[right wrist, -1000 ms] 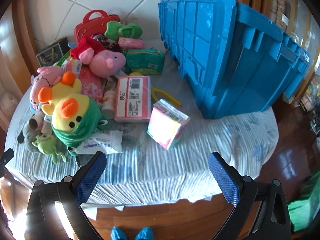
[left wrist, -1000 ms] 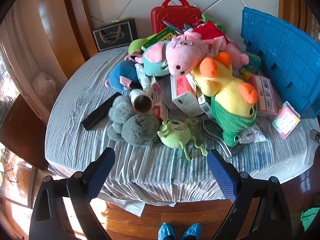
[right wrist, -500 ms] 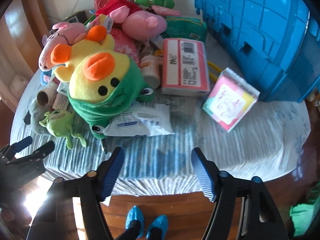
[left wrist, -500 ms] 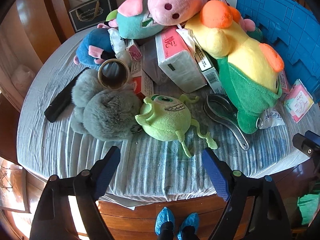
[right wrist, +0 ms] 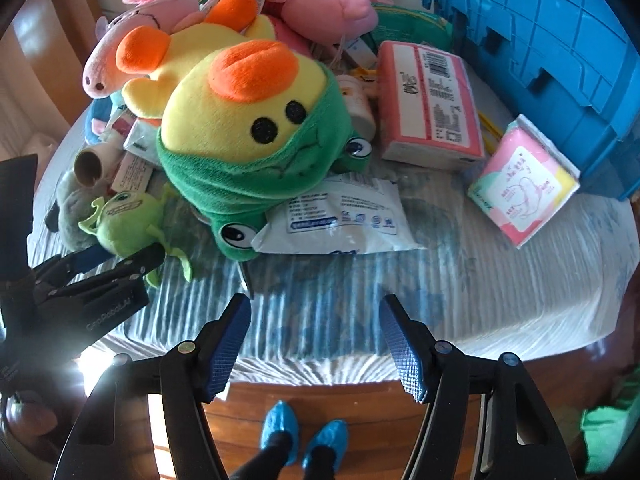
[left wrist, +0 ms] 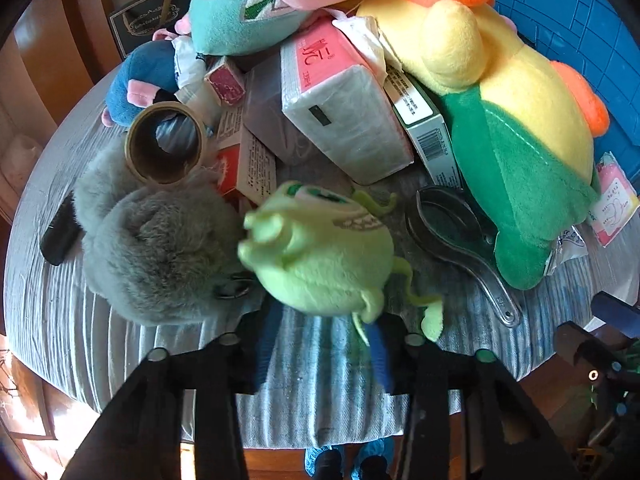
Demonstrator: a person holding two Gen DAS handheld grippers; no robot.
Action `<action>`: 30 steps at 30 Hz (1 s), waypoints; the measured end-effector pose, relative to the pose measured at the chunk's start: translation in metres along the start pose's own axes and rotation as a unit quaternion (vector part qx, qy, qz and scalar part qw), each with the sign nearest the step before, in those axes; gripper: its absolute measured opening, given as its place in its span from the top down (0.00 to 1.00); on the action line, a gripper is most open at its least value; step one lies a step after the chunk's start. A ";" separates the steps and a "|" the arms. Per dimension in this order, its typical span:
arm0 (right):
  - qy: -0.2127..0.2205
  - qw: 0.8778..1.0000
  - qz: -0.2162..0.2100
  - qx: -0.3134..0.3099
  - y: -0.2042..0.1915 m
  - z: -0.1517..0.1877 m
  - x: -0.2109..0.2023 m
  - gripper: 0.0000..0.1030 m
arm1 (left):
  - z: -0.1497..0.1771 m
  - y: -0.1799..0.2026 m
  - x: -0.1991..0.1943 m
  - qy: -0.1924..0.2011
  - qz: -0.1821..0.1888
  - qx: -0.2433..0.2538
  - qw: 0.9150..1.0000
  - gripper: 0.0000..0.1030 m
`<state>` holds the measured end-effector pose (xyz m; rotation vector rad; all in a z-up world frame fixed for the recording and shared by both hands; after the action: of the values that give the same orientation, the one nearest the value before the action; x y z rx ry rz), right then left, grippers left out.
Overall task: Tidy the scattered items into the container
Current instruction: 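Close left gripper on green one-eyed plush while right gripper closes on silver metal clip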
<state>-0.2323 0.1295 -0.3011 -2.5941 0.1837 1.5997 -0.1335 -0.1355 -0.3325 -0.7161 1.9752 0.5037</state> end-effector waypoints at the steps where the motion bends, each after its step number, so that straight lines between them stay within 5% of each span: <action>1: 0.000 1.000 -0.005 -0.003 -0.004 0.000 0.005 0.38 | 0.002 -0.002 -0.001 0.001 0.004 -0.003 1.000 0.76; 3: -0.002 1.000 -0.017 -0.006 -0.010 -0.002 0.015 0.45 | 0.004 -0.009 -0.003 0.006 -0.005 -0.009 1.000 0.83; 11: 0.014 0.999 -0.029 -0.030 -0.023 -0.018 0.048 0.48 | -0.001 -0.006 0.002 0.016 -0.007 -0.011 1.000 0.83; 17: 0.036 0.998 -0.043 -0.019 -0.016 -0.022 0.049 0.33 | -0.008 -0.005 0.004 0.020 -0.008 -0.025 0.999 0.83; 21: 0.035 0.999 -0.026 -0.028 -0.010 -0.021 0.049 0.33 | -0.007 -0.006 0.002 0.023 -0.010 -0.031 0.999 0.83; 22: 0.035 0.999 -0.012 -0.029 -0.006 -0.021 0.048 0.42 | -0.007 -0.005 0.002 0.026 -0.013 -0.029 0.999 0.83; 23: 0.036 0.999 0.010 -0.032 0.000 -0.021 0.046 0.71 | -0.006 -0.004 0.000 0.028 -0.014 -0.028 0.999 0.91; 24: 0.035 0.999 0.002 -0.030 0.003 -0.020 0.045 0.83 | -0.005 -0.003 -0.001 0.029 -0.012 -0.030 0.999 0.95; 30: 0.007 0.997 -0.048 -0.052 0.004 -0.005 0.026 0.95 | -0.006 -0.005 -0.037 0.063 -0.021 -0.041 0.997 0.97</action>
<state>-0.2170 0.1233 -0.3225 -2.6454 -0.0238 1.5992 -0.1194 -0.1330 -0.2969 -0.8581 2.0604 0.5284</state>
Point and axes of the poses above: each gripper's, at about its wrist camera, not at the fingertips, and x roughly the way its jaws point, y to its right, z to its underside, the point moved 8 cm from there along x, roughly the way its jaws point, and after that the axes turned 4 degrees about -z, right-handed, at the moved point
